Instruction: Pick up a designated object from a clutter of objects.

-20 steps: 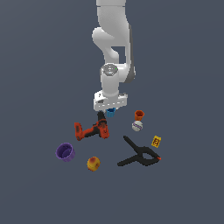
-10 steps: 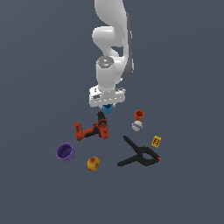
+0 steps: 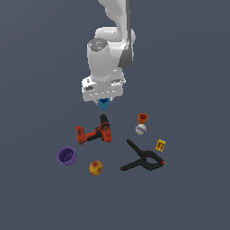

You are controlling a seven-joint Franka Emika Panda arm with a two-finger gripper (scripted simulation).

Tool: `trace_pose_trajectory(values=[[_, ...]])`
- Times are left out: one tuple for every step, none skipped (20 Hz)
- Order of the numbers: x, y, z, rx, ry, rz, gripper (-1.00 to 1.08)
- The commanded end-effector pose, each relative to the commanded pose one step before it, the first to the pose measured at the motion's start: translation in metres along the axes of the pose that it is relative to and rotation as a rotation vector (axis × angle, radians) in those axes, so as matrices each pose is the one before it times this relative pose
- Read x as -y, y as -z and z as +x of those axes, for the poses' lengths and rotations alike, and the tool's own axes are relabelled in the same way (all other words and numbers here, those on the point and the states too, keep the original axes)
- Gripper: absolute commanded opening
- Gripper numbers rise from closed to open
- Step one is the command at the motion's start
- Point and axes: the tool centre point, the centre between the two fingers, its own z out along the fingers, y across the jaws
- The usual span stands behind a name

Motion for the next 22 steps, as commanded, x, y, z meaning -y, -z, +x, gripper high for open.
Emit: trace_pose_trajectory(values=[[-0.00905, 0.02022, -0.0007, -0.00058, 0.00092, -0.00025, -1.0], [-0.00375, 0.00787, -0.00018, 0.0, 0.0, 0.0, -1.0], [-0.00378, 0.00793, -0.00017, 0.0, 0.0, 0.0, -1.0], [-0.00382, 0.00799, -0.00016, 0.0, 0.0, 0.0, -1.0], [-0.00386, 0.00806, -0.00015, 0.0, 0.0, 0.0, -1.0], [-0.00363, 0.00827, -0.00007, -0.00025, 0.00062, -0.00018, -1.0], [-0.00395, 0.00823, -0.00011, 0.0, 0.0, 0.0, -1.0], [-0.004, 0.00832, -0.00009, 0.0, 0.0, 0.0, -1.0], [-0.00405, 0.00841, -0.00007, 0.0, 0.0, 0.0, -1.0], [-0.00384, 0.00863, 0.00002, -0.00024, 0.00063, -0.00016, -1.0], [-0.00418, 0.00861, -0.00002, 0.0, 0.0, 0.0, -1.0], [-0.00424, 0.0087, 0.00002, 0.0, 0.0, 0.0, -1.0], [-0.00391, 0.00866, 0.00014, -0.00022, 0.00064, -0.00016, -1.0], [-0.00404, 0.00821, 0.0001, 0.0, 0.0, 0.0, -1.0], [-0.00388, 0.00785, 0.00013, 0.0, 0.0, 0.0, -1.0], [-0.00342, 0.00758, 0.00023, -0.00019, 0.00064, -0.00017, -1.0], [-0.00354, 0.00709, 0.00017, 0.0, 0.0, 0.0, -1.0], [-0.00316, 0.00677, 0.00028, -0.00012, 0.00046, -0.00013, -1.0], [-0.0032, 0.00628, 0.00026, 0.0, 0.0, 0.0, -1.0], [-0.00301, 0.00585, 0.0003, 0.0, 0.0, 0.0, -1.0], [-0.00251, 0.00552, 0.00042, -0.00014, 0.00065, -0.0002, -1.0], [-0.0026, 0.00498, 0.00031, 0.0, 0.0, 0.0, -1.0]])
